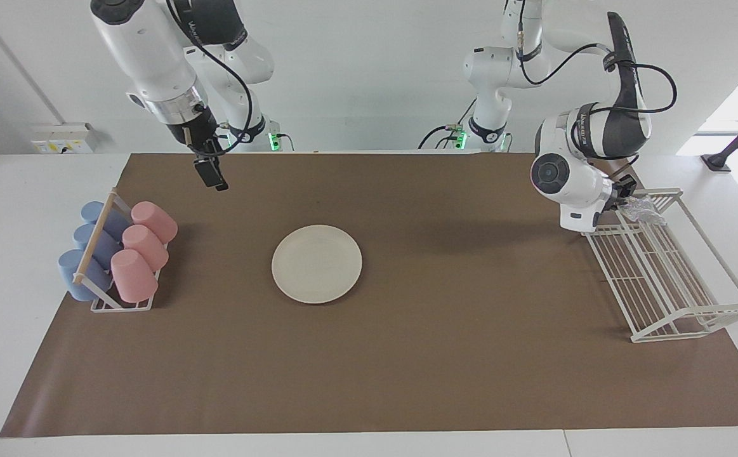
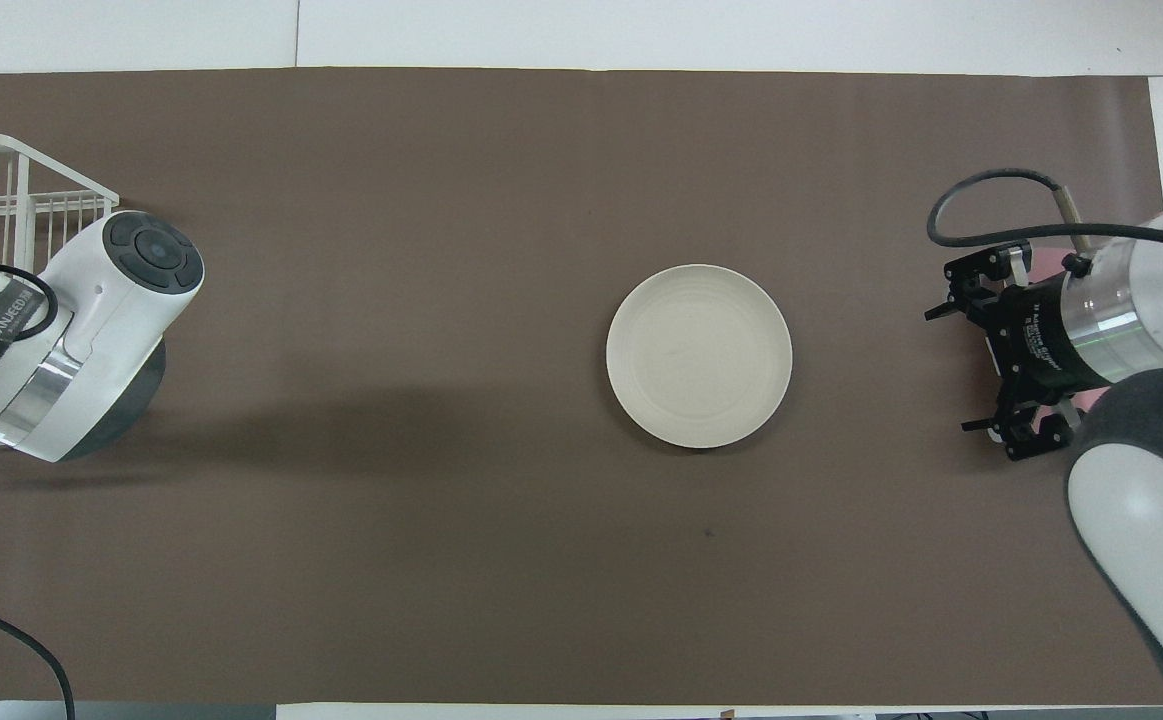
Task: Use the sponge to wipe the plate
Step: 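Reach into the white rack and grasp the translucent sponge with the left gripper, then carry the sponge toward the plate while the right gripper moves over it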
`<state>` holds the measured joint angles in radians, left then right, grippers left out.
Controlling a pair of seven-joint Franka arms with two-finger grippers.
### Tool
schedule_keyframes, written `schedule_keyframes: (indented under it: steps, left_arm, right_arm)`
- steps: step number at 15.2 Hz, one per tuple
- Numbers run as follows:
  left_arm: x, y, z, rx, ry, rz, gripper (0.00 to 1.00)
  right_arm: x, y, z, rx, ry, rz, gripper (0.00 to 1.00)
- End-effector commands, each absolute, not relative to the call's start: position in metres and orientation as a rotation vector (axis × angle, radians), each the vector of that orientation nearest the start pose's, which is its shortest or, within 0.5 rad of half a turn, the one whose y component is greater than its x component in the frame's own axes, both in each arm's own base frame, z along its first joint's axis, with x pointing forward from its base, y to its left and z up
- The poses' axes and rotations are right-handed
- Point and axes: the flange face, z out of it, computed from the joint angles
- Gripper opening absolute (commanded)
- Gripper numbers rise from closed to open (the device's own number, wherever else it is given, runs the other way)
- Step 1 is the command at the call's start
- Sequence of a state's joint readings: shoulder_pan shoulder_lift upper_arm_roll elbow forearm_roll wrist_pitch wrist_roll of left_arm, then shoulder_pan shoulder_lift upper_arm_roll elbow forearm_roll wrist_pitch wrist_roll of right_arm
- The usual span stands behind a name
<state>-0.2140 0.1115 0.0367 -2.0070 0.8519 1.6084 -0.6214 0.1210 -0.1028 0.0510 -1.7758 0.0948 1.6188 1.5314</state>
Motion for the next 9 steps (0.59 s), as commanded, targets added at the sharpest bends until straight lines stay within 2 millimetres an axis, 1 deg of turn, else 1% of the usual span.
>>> schedule_keyframes:
  steps: [1, 2, 4, 6, 7, 8, 9]
  left_arm:
    - [0.529, -0.014, 0.407, -2.162, -0.206, 0.122, 0.00]
    - [0.530, -0.013, 0.408, -2.162, -0.211, 0.122, 0.00]
    - [0.533, -0.015, 0.412, -2.170, -0.207, 0.110, 0.00]
    - [0.540, -0.017, 0.424, -2.192, -0.215, 0.084, 0.00]
    - [0.548, -0.020, 0.440, -2.209, -0.223, 0.070, 0.00]
    - [0.555, -0.022, 0.456, -2.271, -0.228, 0.096, 0.00]
    - [0.562, -0.027, 0.477, -2.360, -0.234, 0.131, 0.00]
  right_arm:
    - [0.502, 0.130, 0.601, -2.384, 1.986, 0.143, 1.00]
    - [0.500, 0.138, 0.601, -2.382, 1.987, 0.141, 1.00]
    - [0.498, 0.148, 0.602, -2.367, 2.000, 0.139, 1.00]
    - [0.491, 0.171, 0.602, -2.379, 1.986, 0.138, 1.00]
    - [0.488, 0.182, 0.604, -2.389, 1.969, 0.132, 1.00]
    - [0.487, 0.190, 0.609, -2.384, 1.961, 0.114, 1.00]
    - [0.486, 0.199, 0.614, -2.347, 1.976, 0.103, 1.00]
